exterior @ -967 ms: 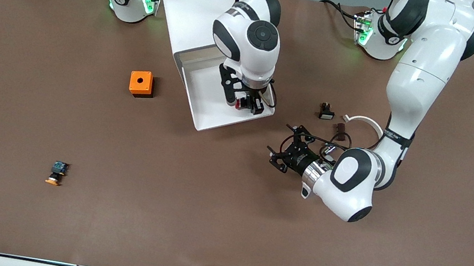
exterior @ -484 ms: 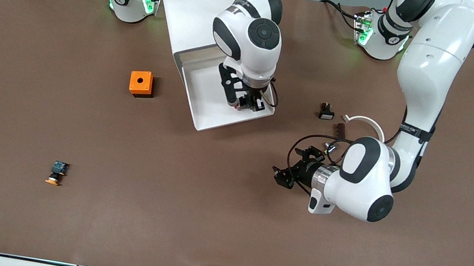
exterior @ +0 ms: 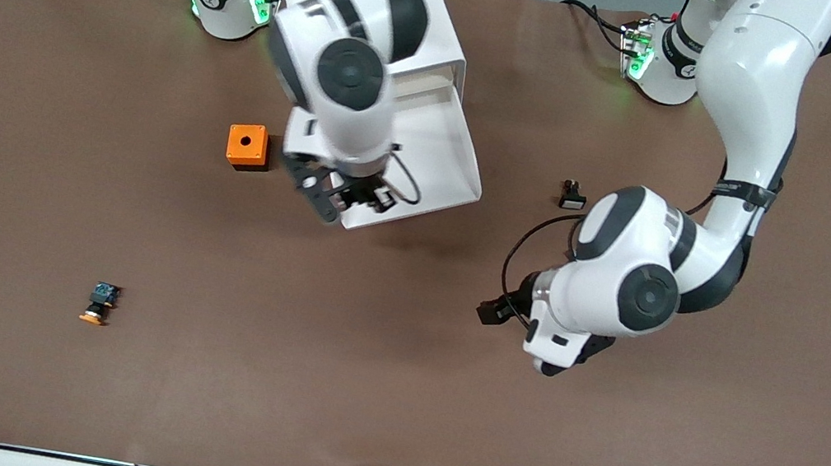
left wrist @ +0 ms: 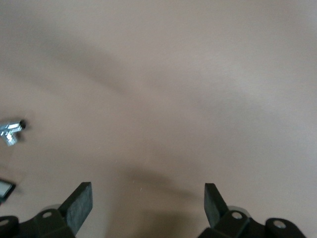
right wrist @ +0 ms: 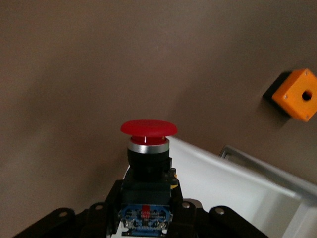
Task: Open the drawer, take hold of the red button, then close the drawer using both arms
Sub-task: 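Carry the red button toward the yellow button while the left gripper pushes the drawer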
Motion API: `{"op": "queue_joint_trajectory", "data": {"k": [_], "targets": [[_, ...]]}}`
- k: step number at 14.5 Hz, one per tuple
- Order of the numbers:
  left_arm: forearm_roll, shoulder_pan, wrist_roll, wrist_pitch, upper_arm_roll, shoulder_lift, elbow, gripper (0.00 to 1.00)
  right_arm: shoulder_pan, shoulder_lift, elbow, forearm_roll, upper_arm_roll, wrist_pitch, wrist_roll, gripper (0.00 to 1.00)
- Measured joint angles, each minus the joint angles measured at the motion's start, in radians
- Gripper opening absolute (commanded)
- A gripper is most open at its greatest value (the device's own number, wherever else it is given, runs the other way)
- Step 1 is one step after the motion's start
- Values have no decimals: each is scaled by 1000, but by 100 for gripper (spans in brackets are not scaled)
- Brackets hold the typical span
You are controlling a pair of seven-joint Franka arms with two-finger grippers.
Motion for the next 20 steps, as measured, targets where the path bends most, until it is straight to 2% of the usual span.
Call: {"op": "queue_joint_trajectory", "data": {"k": [4,9,15,20], "targets": [[78,-62,-59,122,1,1,-39,100,-180,-6,-31,0,-3,28,-425,0],[141,-145,-137,130,1,12,-56,100,-353,51,-141,1,-2,248,-874,0],[166,-248,-192,130,1,18,-74,100,-471,189,-158,0,-2,429,-1135,0],[166,-293,-193,122,0,26,-120,100,-529,267,-172,0,-1,560,-1175,0]]}}
